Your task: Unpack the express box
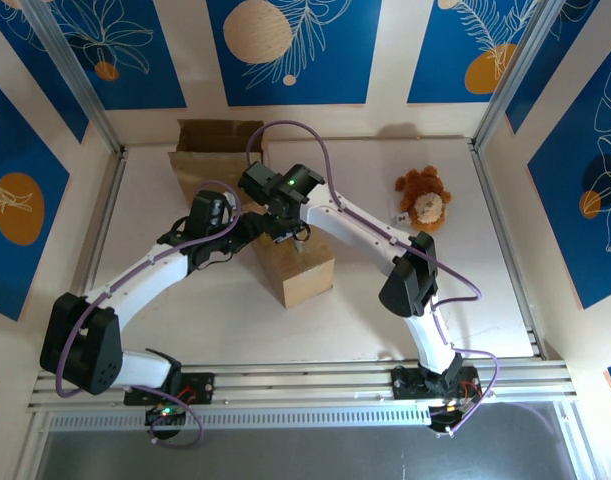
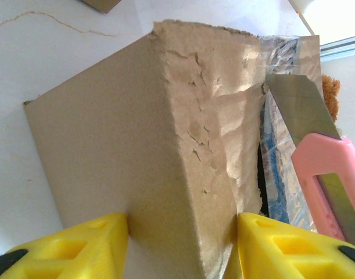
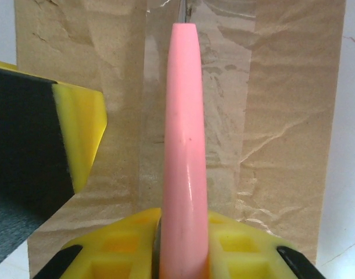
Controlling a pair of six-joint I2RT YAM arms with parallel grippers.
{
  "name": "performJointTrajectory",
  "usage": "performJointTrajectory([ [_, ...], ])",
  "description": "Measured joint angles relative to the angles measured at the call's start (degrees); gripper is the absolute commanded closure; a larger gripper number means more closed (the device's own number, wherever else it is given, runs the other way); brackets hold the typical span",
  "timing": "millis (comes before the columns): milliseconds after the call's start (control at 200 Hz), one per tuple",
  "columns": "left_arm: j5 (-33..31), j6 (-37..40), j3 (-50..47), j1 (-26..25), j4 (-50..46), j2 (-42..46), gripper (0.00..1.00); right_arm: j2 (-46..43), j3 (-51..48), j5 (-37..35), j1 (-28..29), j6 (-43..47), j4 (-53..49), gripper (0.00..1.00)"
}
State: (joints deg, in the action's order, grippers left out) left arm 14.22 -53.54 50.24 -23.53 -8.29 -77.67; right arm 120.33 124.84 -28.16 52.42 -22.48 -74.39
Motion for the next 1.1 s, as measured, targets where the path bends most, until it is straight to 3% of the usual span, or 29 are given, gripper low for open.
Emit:
performJointTrajectory([
  [1100,0.83,-0.02,-0.28,0.0,0.39,0.0,0.5,-0.96,-0.09,-2.73,3.89,-3.61,-10.01,1.0],
])
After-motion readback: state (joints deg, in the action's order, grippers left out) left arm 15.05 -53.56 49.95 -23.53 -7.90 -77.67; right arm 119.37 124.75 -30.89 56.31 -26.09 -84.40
